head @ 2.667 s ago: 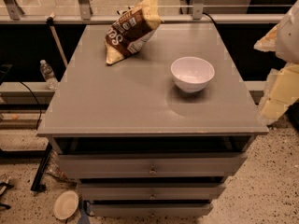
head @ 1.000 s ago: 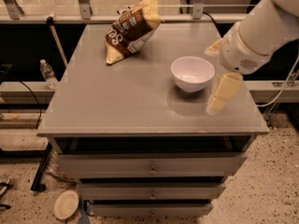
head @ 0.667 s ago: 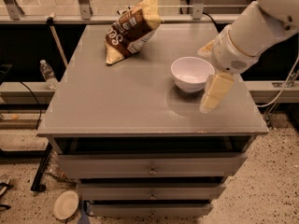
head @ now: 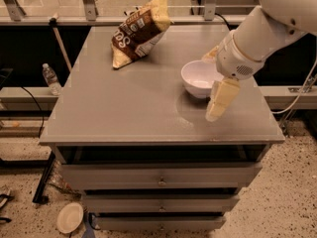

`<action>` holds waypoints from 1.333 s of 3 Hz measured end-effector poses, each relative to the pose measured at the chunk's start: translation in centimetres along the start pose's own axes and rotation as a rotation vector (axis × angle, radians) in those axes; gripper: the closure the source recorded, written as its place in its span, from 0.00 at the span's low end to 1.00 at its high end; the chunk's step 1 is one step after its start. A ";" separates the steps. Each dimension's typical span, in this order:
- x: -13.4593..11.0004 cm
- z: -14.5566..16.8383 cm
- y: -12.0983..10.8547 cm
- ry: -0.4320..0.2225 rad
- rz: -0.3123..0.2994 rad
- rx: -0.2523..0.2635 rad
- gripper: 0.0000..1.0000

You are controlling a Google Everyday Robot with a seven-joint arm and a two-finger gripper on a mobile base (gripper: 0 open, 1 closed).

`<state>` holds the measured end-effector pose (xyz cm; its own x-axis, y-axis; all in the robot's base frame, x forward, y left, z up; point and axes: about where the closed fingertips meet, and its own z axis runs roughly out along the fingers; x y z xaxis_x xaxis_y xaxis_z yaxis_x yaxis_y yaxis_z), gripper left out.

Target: Move white bowl near brown chip bag

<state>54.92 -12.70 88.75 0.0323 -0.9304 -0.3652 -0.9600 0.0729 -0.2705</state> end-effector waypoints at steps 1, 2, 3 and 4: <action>-0.2 1.5 0.0 -0.012 -0.002 -0.034 0.00; -0.2 2.4 0.0 -0.017 0.000 -0.053 0.00; 0.1 3.3 -0.1 -0.025 0.004 -0.069 0.25; 0.2 3.8 -0.2 -0.033 0.007 -0.075 0.49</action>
Offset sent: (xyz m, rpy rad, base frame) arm 0.0115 0.0116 -0.0305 0.0223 0.0718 0.0271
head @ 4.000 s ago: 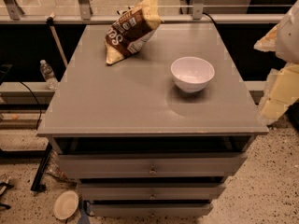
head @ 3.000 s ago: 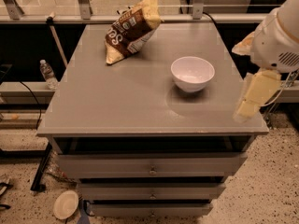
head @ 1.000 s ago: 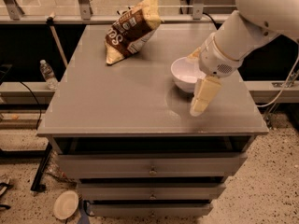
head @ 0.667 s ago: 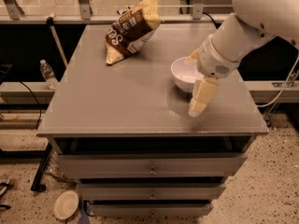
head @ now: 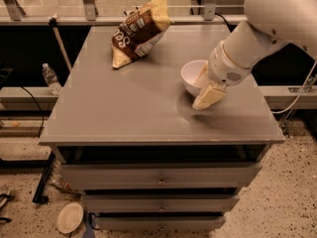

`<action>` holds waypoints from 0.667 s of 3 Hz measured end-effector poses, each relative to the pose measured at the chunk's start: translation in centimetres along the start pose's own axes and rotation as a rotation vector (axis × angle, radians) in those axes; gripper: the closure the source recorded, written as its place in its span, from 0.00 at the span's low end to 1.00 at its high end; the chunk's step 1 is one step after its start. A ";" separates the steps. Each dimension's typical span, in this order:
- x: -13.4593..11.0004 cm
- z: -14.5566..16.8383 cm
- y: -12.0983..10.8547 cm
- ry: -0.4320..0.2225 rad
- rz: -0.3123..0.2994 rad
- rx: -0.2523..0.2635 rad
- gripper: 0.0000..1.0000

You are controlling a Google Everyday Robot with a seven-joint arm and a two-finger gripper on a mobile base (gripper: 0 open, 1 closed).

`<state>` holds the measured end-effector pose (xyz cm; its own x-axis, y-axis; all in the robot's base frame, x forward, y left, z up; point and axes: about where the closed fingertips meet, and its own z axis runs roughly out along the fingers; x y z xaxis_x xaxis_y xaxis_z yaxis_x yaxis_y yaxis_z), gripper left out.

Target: Move white bowl near brown chip bag

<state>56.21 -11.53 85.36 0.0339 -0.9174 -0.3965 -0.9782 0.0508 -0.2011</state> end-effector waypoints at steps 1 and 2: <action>0.0 0.2 -0.5 -0.009 -0.003 0.007 0.73; -0.3 -0.7 -1.8 -0.014 -0.015 0.057 0.95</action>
Offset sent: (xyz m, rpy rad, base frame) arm 0.0315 -0.0065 0.0340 0.0206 -0.1421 -0.0234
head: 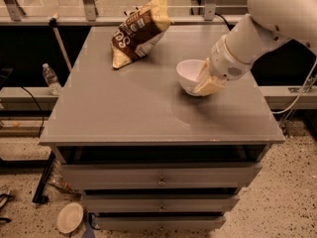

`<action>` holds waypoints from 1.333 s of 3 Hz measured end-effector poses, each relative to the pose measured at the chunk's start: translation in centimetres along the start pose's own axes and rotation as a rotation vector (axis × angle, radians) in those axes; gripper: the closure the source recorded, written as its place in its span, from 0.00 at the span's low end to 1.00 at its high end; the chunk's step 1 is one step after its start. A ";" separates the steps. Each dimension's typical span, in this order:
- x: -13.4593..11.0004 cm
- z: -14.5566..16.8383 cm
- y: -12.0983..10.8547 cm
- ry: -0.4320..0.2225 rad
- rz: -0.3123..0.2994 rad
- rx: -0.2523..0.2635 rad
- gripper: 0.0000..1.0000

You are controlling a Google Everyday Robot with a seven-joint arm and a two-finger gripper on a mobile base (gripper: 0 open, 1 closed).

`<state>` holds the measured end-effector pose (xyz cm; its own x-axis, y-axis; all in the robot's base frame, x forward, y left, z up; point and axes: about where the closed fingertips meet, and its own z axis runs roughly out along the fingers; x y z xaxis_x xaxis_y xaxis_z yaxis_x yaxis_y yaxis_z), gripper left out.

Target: Move white bowl near brown chip bag

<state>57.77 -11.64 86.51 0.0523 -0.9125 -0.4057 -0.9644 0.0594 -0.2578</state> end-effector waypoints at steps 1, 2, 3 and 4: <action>-0.2 -2.5 -2.4 0.005 -0.007 0.098 1.00; -0.2 -2.5 -2.4 0.005 -0.007 0.098 1.00; -0.5 -2.0 -4.2 0.004 -0.063 0.110 1.00; -0.8 -0.4 -7.6 0.005 -0.150 0.124 1.00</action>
Offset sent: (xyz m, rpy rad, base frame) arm 0.0152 -0.0095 0.0264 -0.0019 -0.0830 -0.0315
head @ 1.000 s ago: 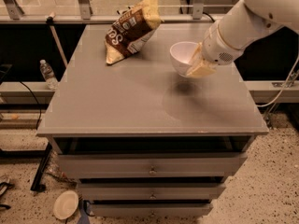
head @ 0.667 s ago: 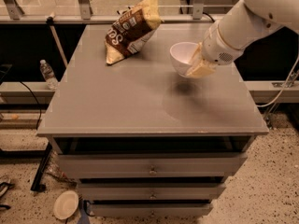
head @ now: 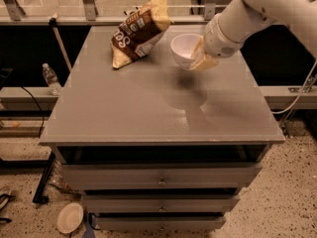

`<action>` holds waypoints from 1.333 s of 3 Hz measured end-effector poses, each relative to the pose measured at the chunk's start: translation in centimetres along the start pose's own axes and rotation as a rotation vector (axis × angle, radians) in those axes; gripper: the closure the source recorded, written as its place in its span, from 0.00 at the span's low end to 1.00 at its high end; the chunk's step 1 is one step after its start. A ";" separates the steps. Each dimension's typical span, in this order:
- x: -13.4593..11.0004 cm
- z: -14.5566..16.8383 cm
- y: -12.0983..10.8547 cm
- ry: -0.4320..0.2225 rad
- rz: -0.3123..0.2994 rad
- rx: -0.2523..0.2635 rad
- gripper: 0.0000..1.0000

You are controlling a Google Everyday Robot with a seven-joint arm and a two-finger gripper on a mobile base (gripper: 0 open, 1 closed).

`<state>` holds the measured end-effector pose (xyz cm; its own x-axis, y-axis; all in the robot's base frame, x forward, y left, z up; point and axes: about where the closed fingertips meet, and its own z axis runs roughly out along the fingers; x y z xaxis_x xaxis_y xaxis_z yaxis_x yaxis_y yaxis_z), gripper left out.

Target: Move white bowl near brown chip bag

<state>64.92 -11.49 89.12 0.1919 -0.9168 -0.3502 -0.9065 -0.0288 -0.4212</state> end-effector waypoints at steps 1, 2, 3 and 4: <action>-0.3 2.3 -2.8 -0.025 -0.074 0.008 1.00; -1.0 4.6 -4.7 -0.054 -0.132 0.001 1.00; -1.9 6.7 -6.0 -0.081 -0.185 -0.020 1.00; -2.5 8.2 -7.0 -0.102 -0.222 -0.036 1.00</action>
Offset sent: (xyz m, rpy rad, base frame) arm 0.0873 0.0446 -0.0210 0.0051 -0.0773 0.2057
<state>73.81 -5.75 86.09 0.4232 -0.8415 -0.3359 -0.8503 -0.2407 -0.4681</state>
